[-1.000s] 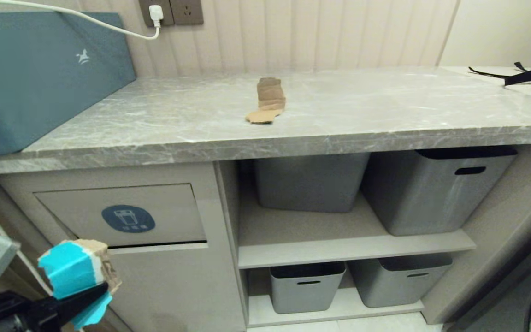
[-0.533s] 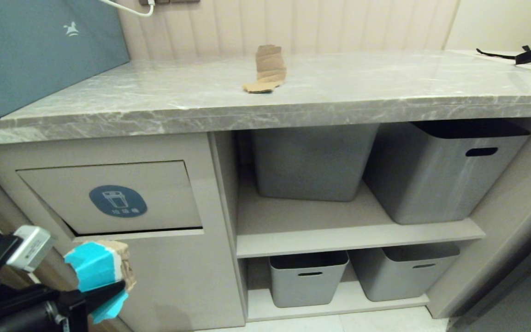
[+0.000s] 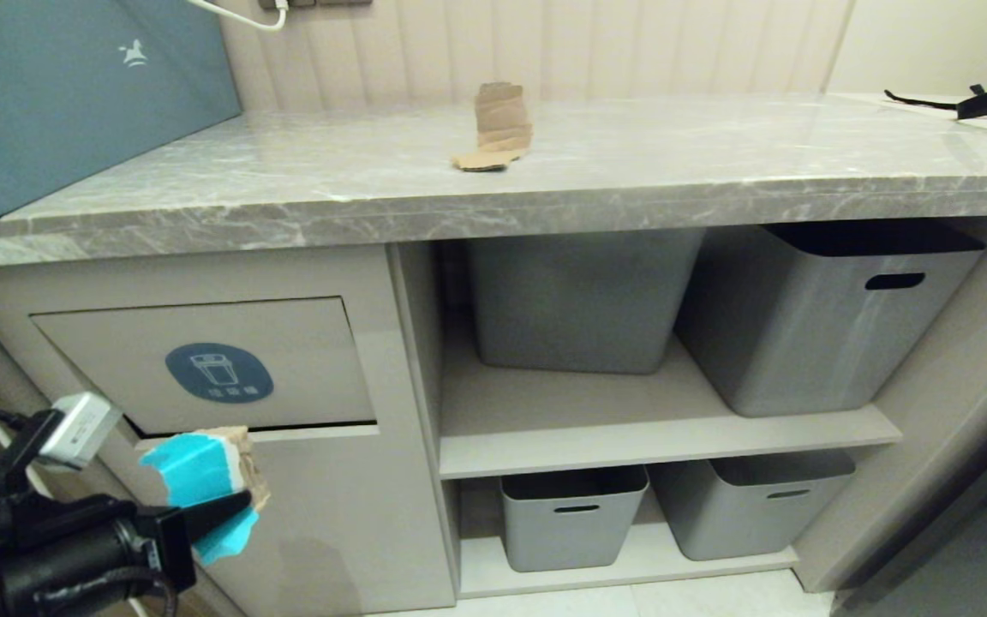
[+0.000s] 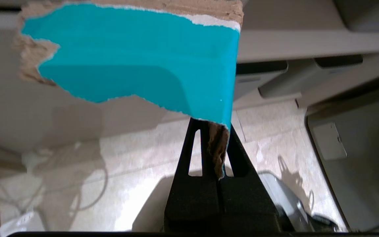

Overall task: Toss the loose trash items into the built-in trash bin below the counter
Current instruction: Put the garbage in the trash can

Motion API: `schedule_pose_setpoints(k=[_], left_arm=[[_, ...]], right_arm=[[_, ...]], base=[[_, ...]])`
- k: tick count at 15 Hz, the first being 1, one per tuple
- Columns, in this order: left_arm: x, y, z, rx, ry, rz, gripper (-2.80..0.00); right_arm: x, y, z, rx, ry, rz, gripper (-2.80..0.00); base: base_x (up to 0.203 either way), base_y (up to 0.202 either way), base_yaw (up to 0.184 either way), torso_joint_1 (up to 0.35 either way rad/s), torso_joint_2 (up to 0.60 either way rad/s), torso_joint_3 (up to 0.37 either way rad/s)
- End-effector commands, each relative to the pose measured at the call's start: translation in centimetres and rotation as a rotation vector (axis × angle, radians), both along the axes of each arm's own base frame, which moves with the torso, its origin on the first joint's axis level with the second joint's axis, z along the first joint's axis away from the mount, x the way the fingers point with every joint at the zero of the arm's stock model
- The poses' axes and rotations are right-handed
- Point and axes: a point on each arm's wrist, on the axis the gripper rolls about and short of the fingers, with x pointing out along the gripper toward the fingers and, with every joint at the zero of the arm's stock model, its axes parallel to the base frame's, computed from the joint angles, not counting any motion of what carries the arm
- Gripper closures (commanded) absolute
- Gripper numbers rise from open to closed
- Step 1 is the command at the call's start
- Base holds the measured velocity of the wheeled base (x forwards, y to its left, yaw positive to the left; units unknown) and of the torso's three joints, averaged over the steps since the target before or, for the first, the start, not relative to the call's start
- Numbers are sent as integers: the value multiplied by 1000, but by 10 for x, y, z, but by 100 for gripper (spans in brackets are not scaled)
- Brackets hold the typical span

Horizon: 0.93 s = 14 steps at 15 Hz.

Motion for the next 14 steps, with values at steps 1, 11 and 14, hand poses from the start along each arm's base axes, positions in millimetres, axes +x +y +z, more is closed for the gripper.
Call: schedule_pose_setpoints(k=[1, 11, 14], left_arm=[[16, -3, -9, -4, -4, 4, 0], [28, 20, -42, -62, 17, 178, 0], [51, 31, -45, -71, -33, 234, 0]], right_arm=[[0, 0, 0, -1, 2, 1, 0], [0, 0, 0, -1, 2, 1, 0], [0, 0, 0, -1, 2, 1, 0]], base=[[0, 0, 0, 0, 0, 0], [0, 0, 0, 0, 0, 0], [0, 0, 0, 0, 0, 0]])
